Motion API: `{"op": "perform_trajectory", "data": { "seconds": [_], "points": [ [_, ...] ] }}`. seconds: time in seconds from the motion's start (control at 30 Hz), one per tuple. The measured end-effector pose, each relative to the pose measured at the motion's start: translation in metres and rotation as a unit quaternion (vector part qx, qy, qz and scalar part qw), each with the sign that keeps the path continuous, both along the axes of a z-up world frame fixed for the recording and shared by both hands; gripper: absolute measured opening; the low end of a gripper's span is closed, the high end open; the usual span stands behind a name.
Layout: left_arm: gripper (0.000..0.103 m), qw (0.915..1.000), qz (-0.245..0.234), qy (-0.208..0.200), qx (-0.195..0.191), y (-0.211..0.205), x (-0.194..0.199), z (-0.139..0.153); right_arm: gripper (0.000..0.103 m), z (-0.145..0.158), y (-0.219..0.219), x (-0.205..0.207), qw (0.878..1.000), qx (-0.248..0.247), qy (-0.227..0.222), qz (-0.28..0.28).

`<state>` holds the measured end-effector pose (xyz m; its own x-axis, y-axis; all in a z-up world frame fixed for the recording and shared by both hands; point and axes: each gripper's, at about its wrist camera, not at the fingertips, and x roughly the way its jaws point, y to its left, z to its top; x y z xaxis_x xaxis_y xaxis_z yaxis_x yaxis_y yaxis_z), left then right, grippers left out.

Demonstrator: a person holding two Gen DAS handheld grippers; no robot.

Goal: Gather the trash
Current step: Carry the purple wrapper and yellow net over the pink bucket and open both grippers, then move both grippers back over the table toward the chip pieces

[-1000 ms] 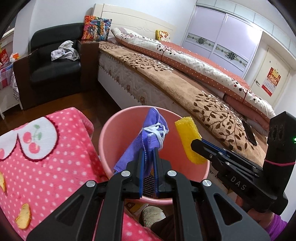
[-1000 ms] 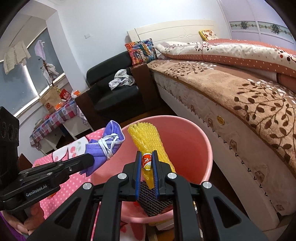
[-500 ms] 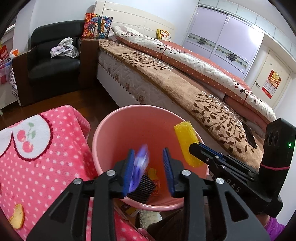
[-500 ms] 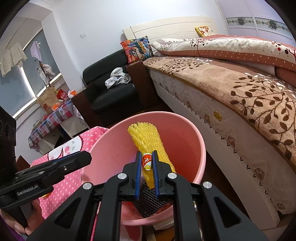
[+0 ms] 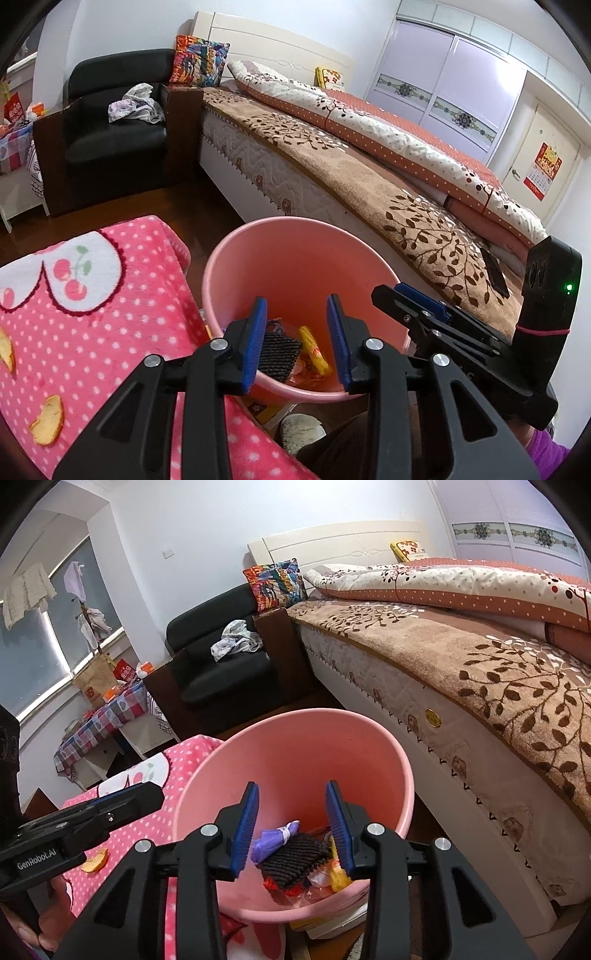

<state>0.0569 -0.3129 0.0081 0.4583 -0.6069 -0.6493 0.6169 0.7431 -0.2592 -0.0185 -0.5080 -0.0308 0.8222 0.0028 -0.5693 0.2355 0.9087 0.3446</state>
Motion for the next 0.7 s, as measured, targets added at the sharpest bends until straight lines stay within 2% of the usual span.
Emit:
{"op": "perform_trajectory", "data": {
  "seconds": [0.4,0.7],
  "points": [
    [0.034,0.9986,0.05,-0.017,-0.008,0.044,-0.012,0.016,0.039,0.018,0.04,-0.009,0.999,-0.002,-0.01,0.036],
    [0.034,0.9948,0.099,-0.026,-0.003,0.101,-0.02,0.018,0.04,0.029,0.097,-0.012,0.996,-0.012,-0.01,0.087]
  ]
}}
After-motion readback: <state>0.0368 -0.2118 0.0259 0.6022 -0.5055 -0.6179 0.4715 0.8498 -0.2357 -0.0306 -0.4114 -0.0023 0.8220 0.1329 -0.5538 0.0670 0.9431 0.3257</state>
